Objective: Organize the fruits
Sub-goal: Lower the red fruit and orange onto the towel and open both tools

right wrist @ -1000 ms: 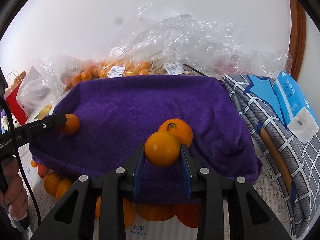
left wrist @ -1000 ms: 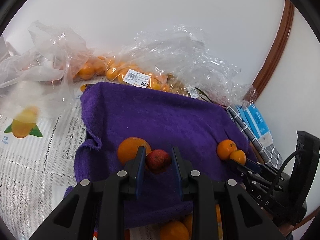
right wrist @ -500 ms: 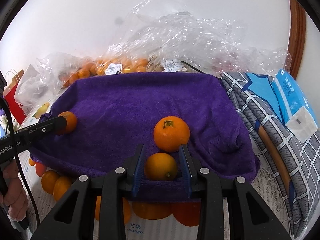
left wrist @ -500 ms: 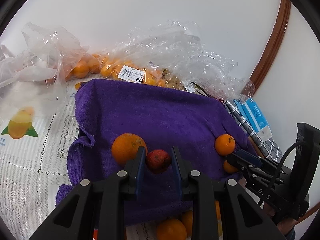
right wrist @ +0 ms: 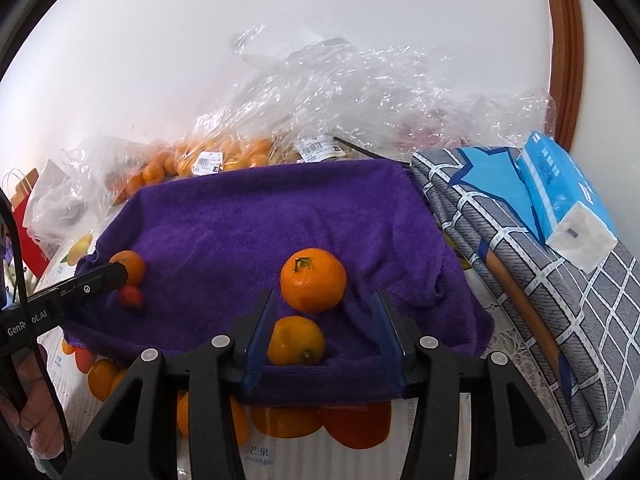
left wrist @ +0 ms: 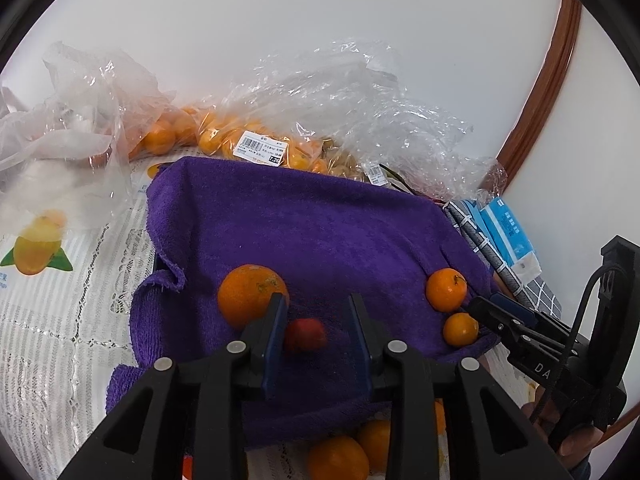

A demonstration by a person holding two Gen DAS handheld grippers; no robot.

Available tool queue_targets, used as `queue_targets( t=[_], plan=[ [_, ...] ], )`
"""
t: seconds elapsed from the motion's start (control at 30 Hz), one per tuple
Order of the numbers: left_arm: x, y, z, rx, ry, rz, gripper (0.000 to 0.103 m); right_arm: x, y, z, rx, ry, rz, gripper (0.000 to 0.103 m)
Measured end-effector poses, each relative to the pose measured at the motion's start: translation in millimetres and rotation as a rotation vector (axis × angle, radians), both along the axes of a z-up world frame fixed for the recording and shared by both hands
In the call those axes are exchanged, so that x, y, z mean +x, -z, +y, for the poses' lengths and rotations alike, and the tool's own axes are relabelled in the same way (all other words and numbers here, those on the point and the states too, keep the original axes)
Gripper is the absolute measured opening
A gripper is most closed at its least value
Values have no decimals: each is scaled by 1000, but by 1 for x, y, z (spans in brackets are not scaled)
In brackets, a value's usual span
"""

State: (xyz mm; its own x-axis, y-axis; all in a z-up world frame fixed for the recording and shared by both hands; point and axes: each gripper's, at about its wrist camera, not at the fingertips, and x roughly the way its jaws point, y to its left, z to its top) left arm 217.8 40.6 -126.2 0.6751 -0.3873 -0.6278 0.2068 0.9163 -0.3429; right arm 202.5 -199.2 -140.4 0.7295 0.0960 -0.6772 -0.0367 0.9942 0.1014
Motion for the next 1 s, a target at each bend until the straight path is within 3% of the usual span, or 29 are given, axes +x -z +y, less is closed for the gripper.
queue_targets(
  t=[0.27, 0.4, 0.77, 0.93, 1.0],
  plan=[
    [-7, -5, -5, 23, 0, -37, 44, -11, -7, 0, -22, 25, -48, 49],
    [-10, -9, -4, 34, -7, -61, 52, -16, -10, 1, -5, 19, -29, 49],
    [-20, -16, 5, 2, -49, -94, 52, -48, -20, 5, 6, -9, -37, 49],
    [-37, -27, 8, 29, -81, -132, 52, -61, -29, 2, 3, -2, -51, 49],
    [-43, -26, 10, 34, -96, -107, 52, -67, -32, 0, 3, 2, -57, 49]
  ],
)
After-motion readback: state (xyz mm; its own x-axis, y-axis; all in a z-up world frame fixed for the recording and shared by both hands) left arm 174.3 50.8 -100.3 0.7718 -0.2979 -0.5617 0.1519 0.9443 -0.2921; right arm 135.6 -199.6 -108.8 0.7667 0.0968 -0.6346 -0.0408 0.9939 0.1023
